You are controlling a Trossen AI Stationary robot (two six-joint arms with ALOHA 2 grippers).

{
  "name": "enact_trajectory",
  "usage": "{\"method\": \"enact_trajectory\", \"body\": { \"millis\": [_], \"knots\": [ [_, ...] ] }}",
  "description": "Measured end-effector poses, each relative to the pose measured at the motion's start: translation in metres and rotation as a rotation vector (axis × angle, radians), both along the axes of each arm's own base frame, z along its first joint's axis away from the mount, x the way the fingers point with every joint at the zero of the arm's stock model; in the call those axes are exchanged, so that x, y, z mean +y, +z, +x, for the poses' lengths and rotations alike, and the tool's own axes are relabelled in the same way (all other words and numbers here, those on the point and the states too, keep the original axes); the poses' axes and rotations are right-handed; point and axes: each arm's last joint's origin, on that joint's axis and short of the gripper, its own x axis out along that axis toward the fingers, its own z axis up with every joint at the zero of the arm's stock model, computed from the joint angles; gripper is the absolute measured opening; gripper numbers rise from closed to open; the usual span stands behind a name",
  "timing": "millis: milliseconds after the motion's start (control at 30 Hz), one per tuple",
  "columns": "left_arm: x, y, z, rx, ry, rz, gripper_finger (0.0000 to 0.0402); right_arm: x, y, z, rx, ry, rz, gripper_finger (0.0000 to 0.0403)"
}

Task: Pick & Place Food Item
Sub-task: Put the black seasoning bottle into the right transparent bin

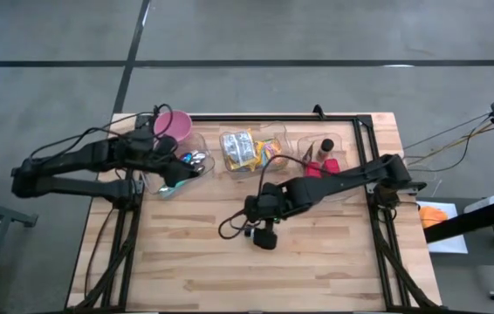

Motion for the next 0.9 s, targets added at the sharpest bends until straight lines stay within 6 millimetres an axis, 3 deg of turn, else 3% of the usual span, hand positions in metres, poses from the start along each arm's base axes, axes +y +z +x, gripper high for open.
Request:
{"method": "enact_trajectory", "body": {
  "millis": [267, 400, 500, 700, 900],
  "knots": [
    [-0.004, -0.004, -0.012, -0.048, -0.064, -0.020, 0.0294, 0.010, -0.023, 0.046, 0.031, -0.014, 0.020, 0.0362],
    [-0.006, 0.001, -0.013, -0.064, -0.126, -0.010, 0.0294, 0.014, -0.037, 0.066, 0.144, -0.016, -0.011, 0.0362],
    [-0.008, 0.007, -0.015, -0.071, -0.193, 0.014, 0.0294, 0.013, -0.048, 0.075, 0.244, -0.018, -0.038, 0.0362],
    [-0.010, 0.017, -0.020, -0.098, -0.277, 0.075, 0.0294, 0.014, -0.064, 0.081, 0.258, -0.031, -0.025, 0.0358],
    [-0.012, 0.013, -0.028, -0.068, -0.308, 0.091, 0.0294, 0.011, -0.073, 0.080, 0.252, -0.009, -0.088, 0.0313]
  ]
}}
